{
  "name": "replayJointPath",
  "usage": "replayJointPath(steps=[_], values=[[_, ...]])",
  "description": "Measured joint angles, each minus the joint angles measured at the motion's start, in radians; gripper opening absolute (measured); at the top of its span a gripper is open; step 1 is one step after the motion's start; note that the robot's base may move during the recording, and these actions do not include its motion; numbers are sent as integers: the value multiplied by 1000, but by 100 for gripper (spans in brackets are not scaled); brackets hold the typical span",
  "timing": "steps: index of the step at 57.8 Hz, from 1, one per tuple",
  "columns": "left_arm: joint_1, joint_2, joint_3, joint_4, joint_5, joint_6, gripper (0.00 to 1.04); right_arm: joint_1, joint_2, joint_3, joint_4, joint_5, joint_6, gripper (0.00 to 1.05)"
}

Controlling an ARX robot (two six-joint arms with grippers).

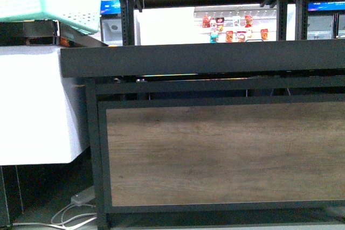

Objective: Pick lemon from shelf

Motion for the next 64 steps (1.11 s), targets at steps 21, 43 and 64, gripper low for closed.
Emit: replayJointPath(steps=[21, 43, 64], values=[[0, 0, 0, 0, 0, 0, 97, 0, 0, 0, 0, 0, 0, 102], [0, 0, 0, 0, 0, 0, 97, 0, 0, 0, 0, 0, 0, 102], [0, 0, 0, 0, 0, 0, 97, 0, 0, 0, 0, 0, 0, 102]])
